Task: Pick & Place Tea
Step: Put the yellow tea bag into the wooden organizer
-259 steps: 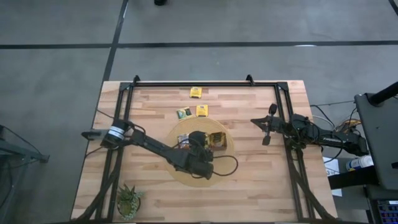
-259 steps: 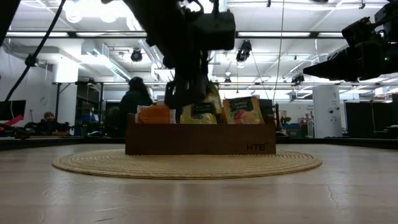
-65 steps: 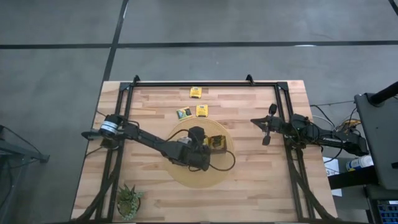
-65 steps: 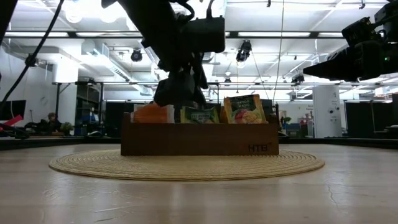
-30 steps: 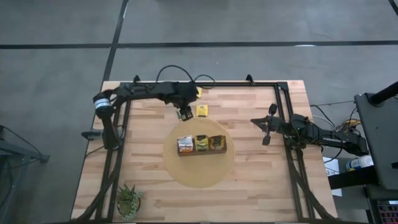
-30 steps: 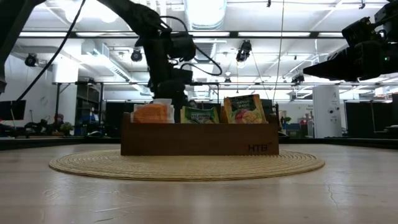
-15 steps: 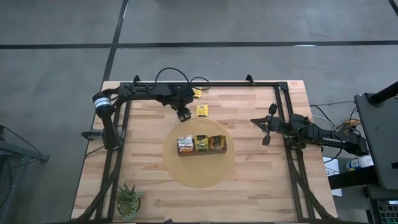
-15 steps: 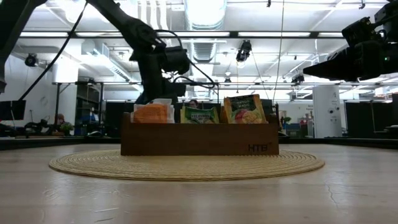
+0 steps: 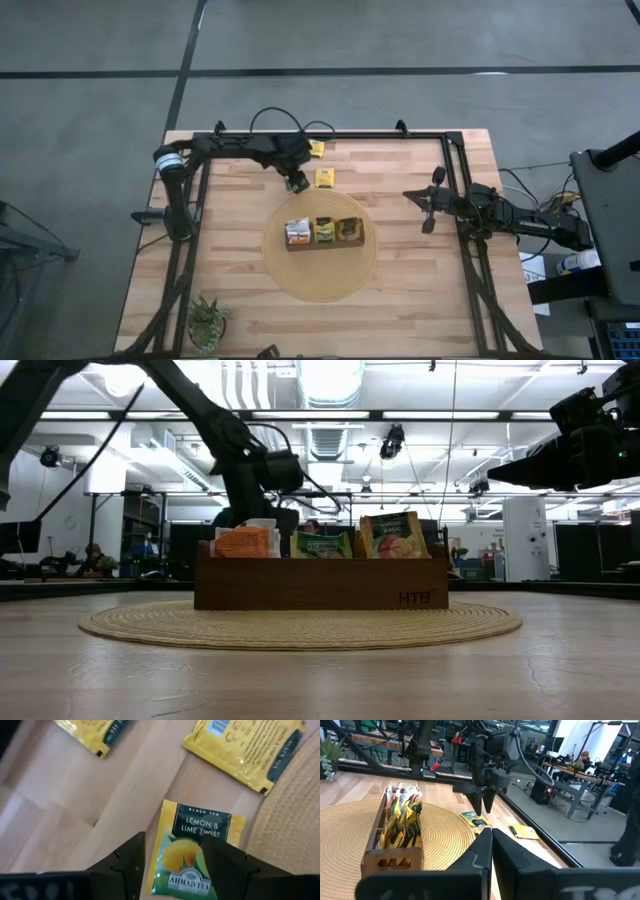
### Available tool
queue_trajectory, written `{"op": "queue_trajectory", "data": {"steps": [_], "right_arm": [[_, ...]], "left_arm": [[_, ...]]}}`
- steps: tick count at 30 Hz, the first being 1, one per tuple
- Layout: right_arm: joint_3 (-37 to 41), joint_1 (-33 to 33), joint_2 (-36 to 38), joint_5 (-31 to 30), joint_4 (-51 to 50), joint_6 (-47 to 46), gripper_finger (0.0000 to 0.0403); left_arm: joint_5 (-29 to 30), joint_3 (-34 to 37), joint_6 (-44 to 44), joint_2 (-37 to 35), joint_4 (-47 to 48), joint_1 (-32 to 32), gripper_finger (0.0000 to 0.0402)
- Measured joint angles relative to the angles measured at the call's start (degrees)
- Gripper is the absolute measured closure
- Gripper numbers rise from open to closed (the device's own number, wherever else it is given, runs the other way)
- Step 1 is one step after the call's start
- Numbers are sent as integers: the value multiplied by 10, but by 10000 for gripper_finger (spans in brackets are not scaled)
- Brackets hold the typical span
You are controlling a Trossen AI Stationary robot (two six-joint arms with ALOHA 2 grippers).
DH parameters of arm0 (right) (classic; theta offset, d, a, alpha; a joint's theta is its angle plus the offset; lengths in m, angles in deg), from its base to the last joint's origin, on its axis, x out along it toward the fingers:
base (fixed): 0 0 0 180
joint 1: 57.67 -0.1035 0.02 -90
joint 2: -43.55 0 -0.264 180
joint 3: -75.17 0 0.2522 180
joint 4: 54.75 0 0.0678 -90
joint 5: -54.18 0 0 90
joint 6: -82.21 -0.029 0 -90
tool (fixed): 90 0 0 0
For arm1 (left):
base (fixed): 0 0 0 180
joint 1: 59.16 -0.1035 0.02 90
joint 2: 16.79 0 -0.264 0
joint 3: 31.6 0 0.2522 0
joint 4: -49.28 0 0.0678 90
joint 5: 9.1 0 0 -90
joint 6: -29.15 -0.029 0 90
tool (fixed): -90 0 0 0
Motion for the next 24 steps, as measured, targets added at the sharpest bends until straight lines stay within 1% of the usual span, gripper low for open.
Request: {"op": "queue_trajectory", "data": {"steps": [9, 12, 14, 17, 19, 22, 23, 24], "right_arm": [[0, 0, 0, 0, 0, 0, 394], [0, 0, 0, 0, 0, 0, 394], [0, 0, 0, 0, 0, 0, 394], [0, 0, 0, 0, 0, 0, 394], [0, 0, 0, 0, 0, 0, 394], [0, 0, 0, 0, 0, 0, 394], [0, 0, 0, 0, 0, 0, 394], [0, 0, 0, 0, 0, 0, 394]], "left_arm": [[-6, -22, 2, 74, 1, -3, 213], [-17, -27, 1, 81, 6, -5, 215], [-17, -33, 0, 82, 17, -4, 224], [-17, -44, 0, 80, 36, -5, 261], [-16, -52, 0, 80, 47, -5, 299], [-14, -59, -2, 80, 53, -5, 368], [-14, -61, -2, 80, 56, -5, 384], [-14, -62, -2, 80, 56, -5, 390]]}}
